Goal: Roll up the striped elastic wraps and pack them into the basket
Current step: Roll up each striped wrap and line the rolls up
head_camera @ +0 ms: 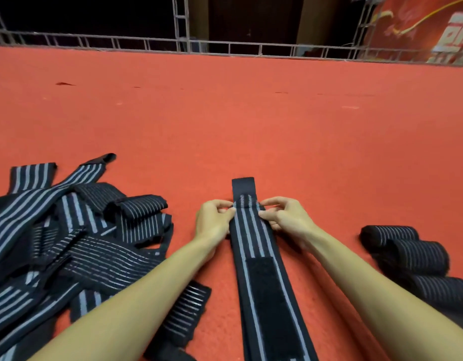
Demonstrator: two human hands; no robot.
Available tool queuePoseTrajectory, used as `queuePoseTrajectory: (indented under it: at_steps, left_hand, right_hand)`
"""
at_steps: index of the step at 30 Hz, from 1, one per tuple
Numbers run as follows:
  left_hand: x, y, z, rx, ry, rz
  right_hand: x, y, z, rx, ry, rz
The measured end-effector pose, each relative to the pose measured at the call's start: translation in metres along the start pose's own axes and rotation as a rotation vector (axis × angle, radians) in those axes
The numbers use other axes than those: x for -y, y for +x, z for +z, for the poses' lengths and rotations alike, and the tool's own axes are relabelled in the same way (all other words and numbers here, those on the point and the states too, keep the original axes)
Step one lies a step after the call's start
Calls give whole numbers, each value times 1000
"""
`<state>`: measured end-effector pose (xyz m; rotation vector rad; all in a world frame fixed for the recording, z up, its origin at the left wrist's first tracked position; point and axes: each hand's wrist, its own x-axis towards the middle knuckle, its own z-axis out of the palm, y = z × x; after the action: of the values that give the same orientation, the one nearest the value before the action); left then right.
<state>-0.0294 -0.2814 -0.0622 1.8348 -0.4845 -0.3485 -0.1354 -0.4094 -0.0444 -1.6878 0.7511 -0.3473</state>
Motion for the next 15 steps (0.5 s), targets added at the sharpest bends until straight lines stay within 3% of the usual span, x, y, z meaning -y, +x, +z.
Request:
queuePoseTrajectory:
  at_steps: [6,15]
  left_hand:
    - [-1,13,9,-90,211,146]
    - [18,21,22,-98,414,263]
  right_hand:
    - [-6,27,3,-193,-299,-177]
    - [-17,28,12,-287,-459,-255]
